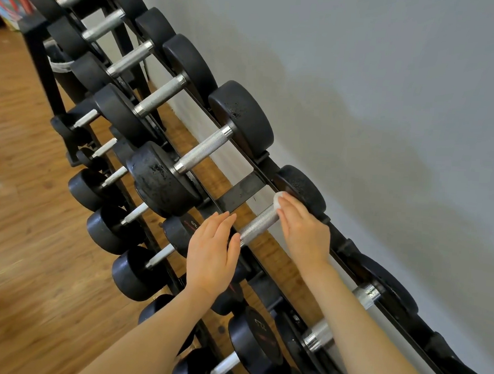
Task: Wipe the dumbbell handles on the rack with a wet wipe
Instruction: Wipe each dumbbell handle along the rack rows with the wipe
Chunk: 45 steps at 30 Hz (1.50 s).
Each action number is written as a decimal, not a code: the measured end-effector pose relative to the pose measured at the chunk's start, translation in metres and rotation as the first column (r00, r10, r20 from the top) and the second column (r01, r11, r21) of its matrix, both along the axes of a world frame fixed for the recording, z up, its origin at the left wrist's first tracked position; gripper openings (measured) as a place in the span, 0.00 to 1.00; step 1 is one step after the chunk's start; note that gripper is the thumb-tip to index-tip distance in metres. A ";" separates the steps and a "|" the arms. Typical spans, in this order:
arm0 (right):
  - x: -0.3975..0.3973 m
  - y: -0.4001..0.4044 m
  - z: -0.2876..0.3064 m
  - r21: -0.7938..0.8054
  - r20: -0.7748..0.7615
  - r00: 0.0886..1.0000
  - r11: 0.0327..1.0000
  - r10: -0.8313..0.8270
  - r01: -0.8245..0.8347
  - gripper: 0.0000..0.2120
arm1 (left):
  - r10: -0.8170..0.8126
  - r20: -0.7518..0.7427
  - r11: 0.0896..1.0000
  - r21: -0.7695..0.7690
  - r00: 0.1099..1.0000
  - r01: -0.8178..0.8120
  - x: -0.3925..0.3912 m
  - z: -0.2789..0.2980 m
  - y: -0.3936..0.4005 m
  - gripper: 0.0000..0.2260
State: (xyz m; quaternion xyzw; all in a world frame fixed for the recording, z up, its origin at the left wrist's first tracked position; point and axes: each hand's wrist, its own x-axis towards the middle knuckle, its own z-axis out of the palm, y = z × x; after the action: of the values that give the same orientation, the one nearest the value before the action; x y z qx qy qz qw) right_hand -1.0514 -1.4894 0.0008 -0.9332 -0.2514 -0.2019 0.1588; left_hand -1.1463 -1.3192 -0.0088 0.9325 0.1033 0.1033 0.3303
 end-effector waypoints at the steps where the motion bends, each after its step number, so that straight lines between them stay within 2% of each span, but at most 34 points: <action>1: 0.000 0.001 -0.001 0.009 -0.011 1.000 1.000 -0.001 0.001 0.16 | 0.000 0.002 1.000 -0.002 1.000 0.000 0.000 0.000 0.000 0.25; 5: -0.003 0.008 -0.003 -0.010 -0.035 0.988 0.988 0.152 -0.152 0.14 | -0.012 0.019 1.000 0.000 1.000 0.012 0.000 0.000 0.000 0.24; 9: 0.004 0.007 0.001 0.006 -0.104 0.995 1.000 0.010 -0.010 0.14 | -0.008 0.015 1.000 0.010 1.000 0.008 0.000 0.000 0.001 0.24; 12: -0.004 0.016 -0.004 0.074 -0.149 0.986 0.995 0.076 -0.065 0.12 | -0.008 0.008 1.000 0.009 1.000 0.008 0.000 0.000 0.001 0.24; 14: -0.003 0.015 -0.004 0.057 -0.146 0.984 0.994 0.102 -0.094 0.11 | -0.008 0.004 1.000 0.005 1.000 0.008 -0.001 0.000 0.001 0.25; 18: 0.005 0.011 -0.001 0.042 -0.143 0.990 0.999 0.003 0.003 0.12 | -0.013 0.006 1.000 0.014 1.000 0.013 0.000 0.000 0.001 0.24; 22: 0.002 0.011 -0.003 0.028 -0.140 0.978 0.988 0.155 -0.153 0.11 | -0.014 0.004 1.000 0.021 1.000 0.014 0.000 0.000 0.001 0.24; 24: 0.009 0.005 -0.001 -0.007 -0.122 0.983 0.991 0.135 -0.136 0.12 | -0.013 0.005 1.000 0.021 1.000 0.013 0.000 0.000 0.001 0.24; 27: 0.006 0.007 -0.002 0.062 -0.131 0.988 0.996 0.076 -0.069 0.12 | -0.012 0.009 1.000 0.023 1.000 0.012 0.000 0.001 0.000 0.23; 31: -0.008 0.015 -0.011 0.062 -0.130 0.968 0.976 0.216 -0.210 0.12 | -0.016 0.016 1.000 0.026 1.000 0.015 0.000 0.001 0.001 0.23; 33: -0.005 0.012 -0.008 0.070 -0.119 0.978 0.984 0.173 -0.166 0.16 | -0.016 0.020 0.999 0.028 1.000 0.016 0.000 0.002 0.001 0.22; 36: -0.004 0.015 -0.006 0.156 -0.149 0.988 0.988 0.045 -0.021 0.15 | -0.021 0.017 0.999 0.032 1.000 0.020 0.000 0.002 0.001 0.23; 39: -0.011 0.021 -0.013 0.093 -0.169 0.969 0.982 0.179 -0.165 0.17 | -0.028 0.025 0.999 0.030 0.999 0.027 0.000 0.001 0.002 0.22; 41: -0.011 0.017 -0.013 0.029 -0.159 0.958 0.971 0.240 -0.238 0.14 | -0.022 0.025 0.999 0.025 0.999 0.021 -0.001 0.002 0.002 0.22; 43: -0.004 0.010 -0.009 0.032 -0.113 0.978 0.984 0.177 -0.174 0.13 | -0.018 0.020 1.000 0.024 1.000 0.018 -0.001 0.003 0.001 0.23; 45: -0.001 0.006 -0.007 0.116 -0.103 0.993 0.992 0.061 -0.049 0.14 | -0.019 0.007 1.000 0.024 1.000 0.018 -0.001 0.003 0.001 0.23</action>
State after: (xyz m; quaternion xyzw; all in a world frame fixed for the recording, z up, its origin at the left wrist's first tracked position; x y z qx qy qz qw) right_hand -1.0523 -1.4834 -0.0063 -0.9248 -0.2564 -0.1612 0.2303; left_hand -1.1472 -1.3182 -0.0060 0.9369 0.0922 0.1050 0.3206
